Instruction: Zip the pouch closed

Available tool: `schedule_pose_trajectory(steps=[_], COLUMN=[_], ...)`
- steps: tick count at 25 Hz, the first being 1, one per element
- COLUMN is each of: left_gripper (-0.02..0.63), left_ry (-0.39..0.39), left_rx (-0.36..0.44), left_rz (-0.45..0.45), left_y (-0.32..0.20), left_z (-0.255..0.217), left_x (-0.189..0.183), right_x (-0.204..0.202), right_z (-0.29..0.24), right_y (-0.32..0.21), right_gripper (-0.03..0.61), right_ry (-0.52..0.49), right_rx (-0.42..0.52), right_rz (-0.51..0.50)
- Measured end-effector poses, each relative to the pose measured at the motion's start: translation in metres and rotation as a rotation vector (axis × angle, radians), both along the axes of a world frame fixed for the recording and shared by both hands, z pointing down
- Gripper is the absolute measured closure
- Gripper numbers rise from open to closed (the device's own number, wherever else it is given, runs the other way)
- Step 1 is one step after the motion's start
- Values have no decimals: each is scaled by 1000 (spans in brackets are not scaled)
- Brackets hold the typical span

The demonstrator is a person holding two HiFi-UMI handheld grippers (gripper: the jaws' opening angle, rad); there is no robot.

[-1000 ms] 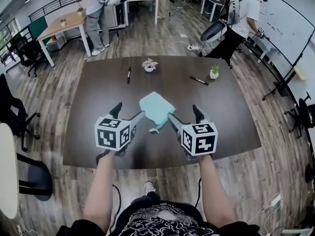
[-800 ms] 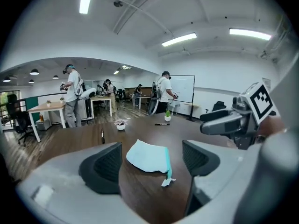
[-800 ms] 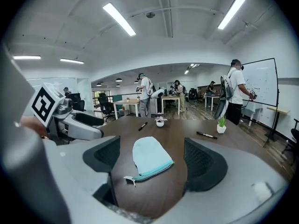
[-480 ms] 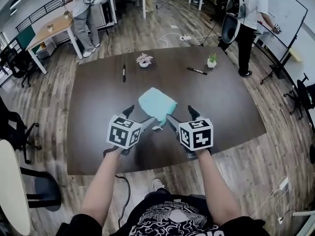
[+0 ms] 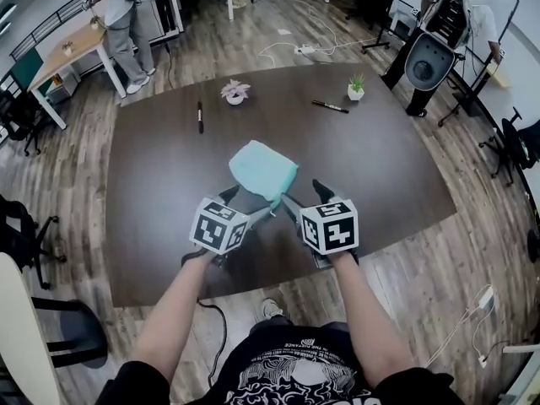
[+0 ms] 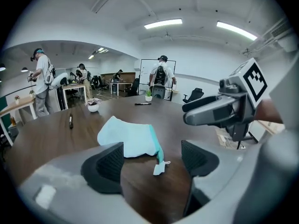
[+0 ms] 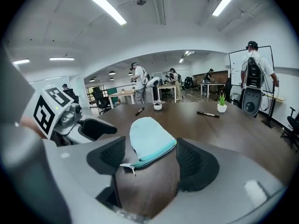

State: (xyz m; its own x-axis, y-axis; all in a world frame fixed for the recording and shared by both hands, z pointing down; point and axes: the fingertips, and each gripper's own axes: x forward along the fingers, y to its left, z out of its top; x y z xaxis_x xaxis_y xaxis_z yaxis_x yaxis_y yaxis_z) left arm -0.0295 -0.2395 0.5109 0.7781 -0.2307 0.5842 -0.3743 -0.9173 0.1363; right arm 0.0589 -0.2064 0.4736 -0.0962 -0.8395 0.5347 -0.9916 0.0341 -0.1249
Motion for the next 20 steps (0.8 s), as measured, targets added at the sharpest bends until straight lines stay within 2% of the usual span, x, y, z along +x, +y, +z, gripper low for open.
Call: schedule_pose_trajectory(steps=[8,15,20], left_gripper=[230,303,328], left_ry=[-68,-114,-129], left_rx=[6,16,-6], left_rz=[105,170,205], left_y=[9,11,17], left_z=[33,55,69], left_x=[12,18,21], right_x=[-3,-4,3], right_z=[20,33,37], right_y=[-1,3,8], right_gripper=[247,249,250], right_ry=[0,-19,-23], right_rx=[-36,-50,-59], right_rz=[5,32,54])
